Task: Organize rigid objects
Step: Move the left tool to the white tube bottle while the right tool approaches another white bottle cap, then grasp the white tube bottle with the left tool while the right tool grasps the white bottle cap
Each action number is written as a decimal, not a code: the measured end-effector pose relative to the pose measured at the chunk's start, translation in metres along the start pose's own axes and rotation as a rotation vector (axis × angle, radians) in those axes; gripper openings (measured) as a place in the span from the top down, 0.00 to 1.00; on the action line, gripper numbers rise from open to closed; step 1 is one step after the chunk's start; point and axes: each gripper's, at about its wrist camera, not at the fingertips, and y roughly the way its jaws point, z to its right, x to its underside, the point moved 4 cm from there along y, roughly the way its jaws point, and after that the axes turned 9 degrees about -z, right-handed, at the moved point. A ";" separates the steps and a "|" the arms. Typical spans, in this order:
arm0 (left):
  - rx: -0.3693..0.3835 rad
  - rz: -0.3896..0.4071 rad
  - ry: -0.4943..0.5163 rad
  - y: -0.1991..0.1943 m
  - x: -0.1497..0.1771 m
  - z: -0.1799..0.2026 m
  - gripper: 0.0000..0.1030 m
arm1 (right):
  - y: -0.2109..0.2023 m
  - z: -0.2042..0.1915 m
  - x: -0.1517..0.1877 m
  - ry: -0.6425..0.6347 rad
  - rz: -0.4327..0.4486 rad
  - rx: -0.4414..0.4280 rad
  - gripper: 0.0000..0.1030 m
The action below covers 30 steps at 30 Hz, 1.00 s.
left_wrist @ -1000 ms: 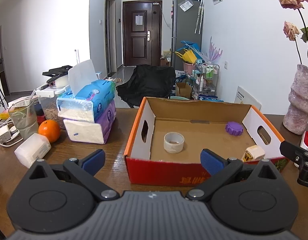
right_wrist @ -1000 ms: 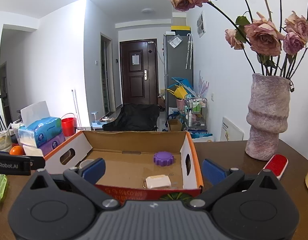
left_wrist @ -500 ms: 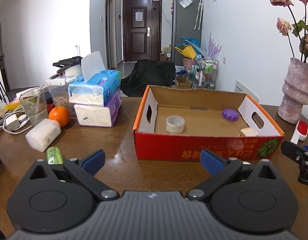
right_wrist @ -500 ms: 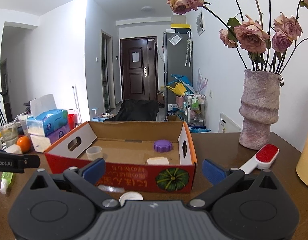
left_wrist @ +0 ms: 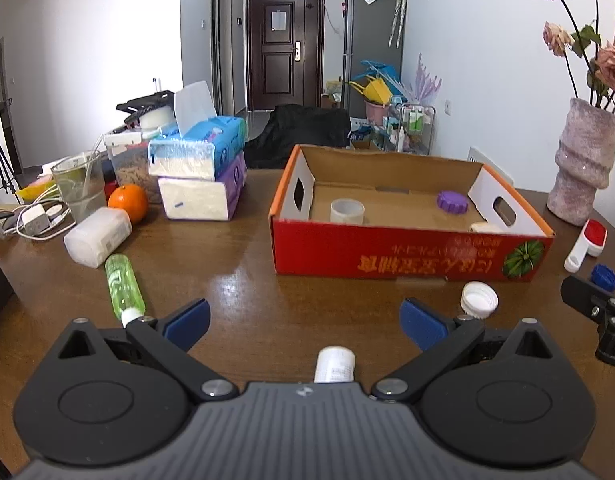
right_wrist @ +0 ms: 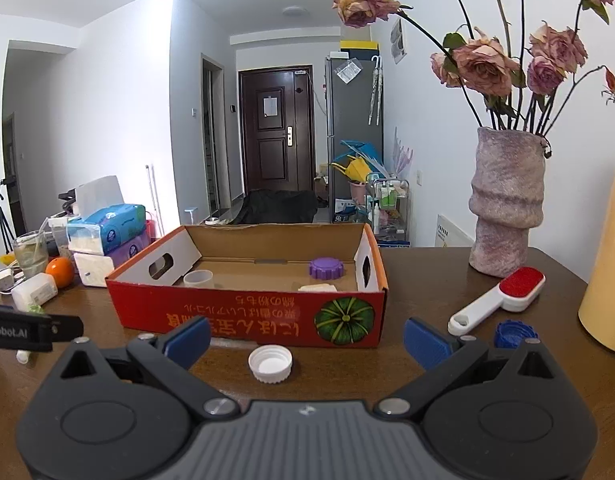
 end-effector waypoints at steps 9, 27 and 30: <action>0.000 -0.053 0.012 0.005 0.022 0.004 0.00 | -0.011 0.003 0.015 0.008 -0.017 0.005 0.00; -0.029 -0.206 0.017 0.055 0.046 0.008 0.31 | -0.009 0.017 0.043 0.028 -0.093 0.021 0.00; -0.015 -0.195 0.007 0.055 0.046 0.007 0.48 | -0.007 0.017 0.044 0.025 -0.097 0.021 0.00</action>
